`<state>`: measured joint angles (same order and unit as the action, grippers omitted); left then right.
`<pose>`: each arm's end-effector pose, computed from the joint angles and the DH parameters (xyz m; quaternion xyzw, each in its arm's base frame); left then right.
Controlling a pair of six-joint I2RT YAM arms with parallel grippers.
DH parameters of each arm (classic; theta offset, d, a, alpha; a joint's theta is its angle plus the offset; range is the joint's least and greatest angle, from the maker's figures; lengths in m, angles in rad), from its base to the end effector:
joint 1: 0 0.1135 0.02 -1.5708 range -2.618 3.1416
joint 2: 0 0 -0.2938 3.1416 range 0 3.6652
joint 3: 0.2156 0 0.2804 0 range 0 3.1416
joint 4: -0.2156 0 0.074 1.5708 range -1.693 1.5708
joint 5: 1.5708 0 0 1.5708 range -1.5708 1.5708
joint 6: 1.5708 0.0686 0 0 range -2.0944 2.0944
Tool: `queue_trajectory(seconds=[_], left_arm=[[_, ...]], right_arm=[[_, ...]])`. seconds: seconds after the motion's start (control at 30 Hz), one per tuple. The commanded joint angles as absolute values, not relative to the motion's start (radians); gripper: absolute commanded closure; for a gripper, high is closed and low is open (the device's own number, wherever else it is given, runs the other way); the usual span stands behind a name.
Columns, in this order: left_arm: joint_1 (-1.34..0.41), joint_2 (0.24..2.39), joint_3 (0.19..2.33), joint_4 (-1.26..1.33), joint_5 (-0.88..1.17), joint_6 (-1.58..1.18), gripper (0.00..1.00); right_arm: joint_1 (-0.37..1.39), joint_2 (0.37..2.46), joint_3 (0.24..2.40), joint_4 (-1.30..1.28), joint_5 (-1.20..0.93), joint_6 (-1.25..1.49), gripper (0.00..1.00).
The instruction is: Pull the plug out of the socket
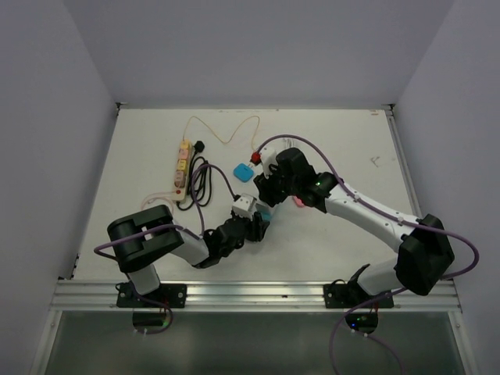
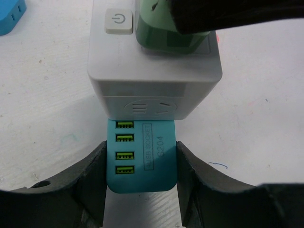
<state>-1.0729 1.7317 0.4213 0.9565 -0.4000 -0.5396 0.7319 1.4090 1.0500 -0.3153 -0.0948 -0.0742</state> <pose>0.1783 -0.2721 0.1067 0.1024 0.8057 -0.2915 0.5054 0.2645 0.2463 0.2746 -0.3720 0.8200 0.1802 0.3959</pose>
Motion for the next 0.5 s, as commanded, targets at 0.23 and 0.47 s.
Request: queue_trajectory(seconds=[0.23, 0.47], left_arm=[[-1.078, 1.786, 0.433, 0.801, -0.361, -0.545, 1.0], [-1.081, 1.801, 0.457, 0.77, -0.364, -0.537, 1.0]], right_arm=[[0.716, 1.382, 1.337, -0.388, -0.117, -0.044, 1.0], [0.716, 1.408, 1.423, -0.457, -0.095, -0.008, 1.0]])
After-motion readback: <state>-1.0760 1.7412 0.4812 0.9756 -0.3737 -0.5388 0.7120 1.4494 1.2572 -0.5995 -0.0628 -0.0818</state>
